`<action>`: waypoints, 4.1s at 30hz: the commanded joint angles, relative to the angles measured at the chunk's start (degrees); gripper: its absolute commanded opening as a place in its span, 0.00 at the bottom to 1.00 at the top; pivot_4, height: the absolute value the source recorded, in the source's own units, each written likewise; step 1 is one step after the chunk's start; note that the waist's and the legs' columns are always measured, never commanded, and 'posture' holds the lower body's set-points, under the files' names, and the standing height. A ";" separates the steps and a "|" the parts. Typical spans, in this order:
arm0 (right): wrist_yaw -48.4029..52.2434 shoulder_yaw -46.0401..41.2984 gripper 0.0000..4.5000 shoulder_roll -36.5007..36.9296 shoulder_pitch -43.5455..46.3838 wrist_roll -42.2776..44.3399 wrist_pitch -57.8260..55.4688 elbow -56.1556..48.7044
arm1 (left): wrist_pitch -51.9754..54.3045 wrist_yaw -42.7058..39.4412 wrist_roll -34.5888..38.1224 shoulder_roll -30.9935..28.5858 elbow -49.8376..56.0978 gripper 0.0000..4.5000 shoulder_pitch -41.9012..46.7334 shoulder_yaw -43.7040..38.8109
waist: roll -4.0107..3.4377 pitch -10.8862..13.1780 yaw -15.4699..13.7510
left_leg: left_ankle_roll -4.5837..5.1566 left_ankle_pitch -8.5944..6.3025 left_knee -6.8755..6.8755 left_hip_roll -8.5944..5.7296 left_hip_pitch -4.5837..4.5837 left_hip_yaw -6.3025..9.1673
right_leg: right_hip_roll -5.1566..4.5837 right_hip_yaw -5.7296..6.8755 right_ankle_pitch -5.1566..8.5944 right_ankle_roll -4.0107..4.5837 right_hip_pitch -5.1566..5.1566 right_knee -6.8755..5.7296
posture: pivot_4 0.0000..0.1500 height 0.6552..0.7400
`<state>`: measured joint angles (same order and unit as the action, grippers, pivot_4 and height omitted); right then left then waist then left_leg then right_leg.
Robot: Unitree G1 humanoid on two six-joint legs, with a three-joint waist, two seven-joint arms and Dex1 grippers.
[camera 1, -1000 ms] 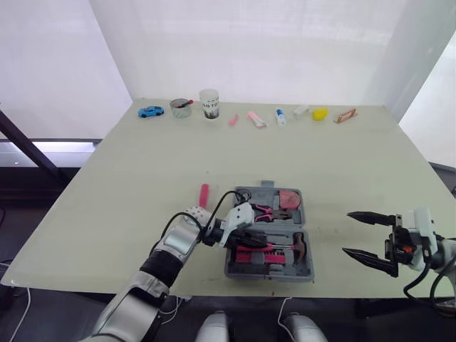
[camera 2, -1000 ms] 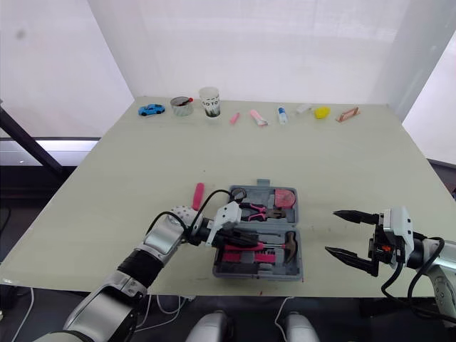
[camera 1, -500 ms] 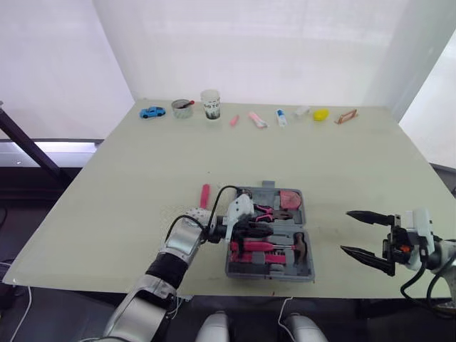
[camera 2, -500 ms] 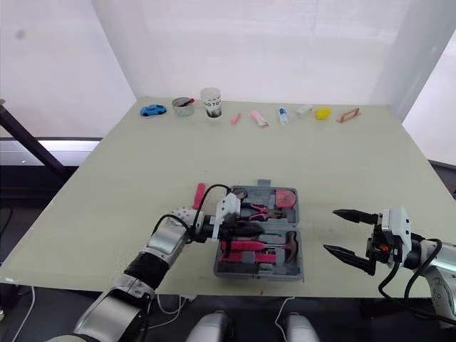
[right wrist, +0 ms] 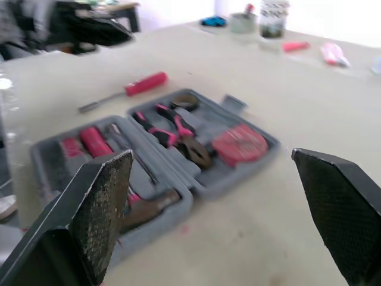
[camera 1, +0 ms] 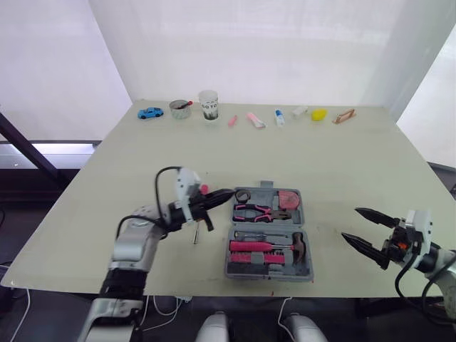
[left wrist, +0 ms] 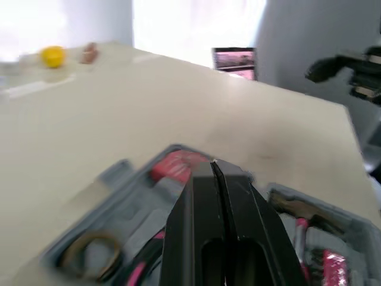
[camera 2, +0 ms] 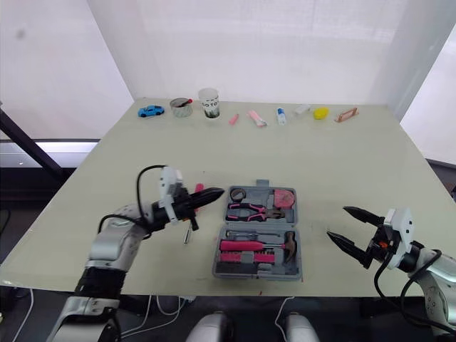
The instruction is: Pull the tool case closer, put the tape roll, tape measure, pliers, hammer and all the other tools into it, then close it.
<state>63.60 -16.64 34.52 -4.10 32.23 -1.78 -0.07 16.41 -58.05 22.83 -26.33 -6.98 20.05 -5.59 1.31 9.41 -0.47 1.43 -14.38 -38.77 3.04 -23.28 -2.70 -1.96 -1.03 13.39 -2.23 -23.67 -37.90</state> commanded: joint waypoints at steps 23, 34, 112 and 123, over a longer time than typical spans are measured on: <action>-6.61 -12.62 1.00 -1.86 -10.15 -0.38 6.31 7.55 | -4.31 18.26 2.81 -1.77 9.46 0.99 -34.33 -23.58 | 0.01 -0.01 -0.13 | -0.02 -0.01 0.40 0.11 0.44 -0.21 | -0.05 -0.41 0.16 0.24 0.01 0.06 | 1.00 1.00; -7.88 -16.80 1.00 -2.29 -15.28 -0.88 10.43 11.77 | -6.34 18.55 3.53 -1.97 10.02 0.99 -40.06 -26.49 | 0.01 -0.02 -0.16 | -0.03 -0.03 0.43 0.20 0.44 -0.24 | -0.11 -0.43 0.27 0.09 -0.02 0.14 | 1.00 1.00; 11.41 5.83 1.00 7.87 5.96 1.05 -2.29 -12.49 | 18.86 48.98 -13.23 12.06 26.09 0.12 -23.80 -3.90 | 0.14 -0.04 0.76 | -0.02 -0.02 0.45 0.03 0.33 -0.05 | -0.05 -0.29 0.13 0.22 0.04 0.19 | 1.00 1.00; 11.82 7.24 1.00 7.32 7.49 0.44 -1.66 -11.05 | 16.28 49.23 -11.96 14.70 25.61 0.71 -25.88 -4.51 | 0.16 -0.02 0.94 | -0.02 -0.02 0.45 0.03 0.35 -0.06 | -0.04 -0.33 0.14 0.24 0.03 0.18 | 1.00 1.00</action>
<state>75.30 -8.82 41.78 3.11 32.11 -4.34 -10.23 34.11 -8.64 10.35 -11.71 16.98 -5.60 -9.06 1.48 9.39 0.47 1.41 -14.40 -38.32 3.06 -22.93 -2.77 -2.00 -1.36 13.53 -1.99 -23.64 -37.72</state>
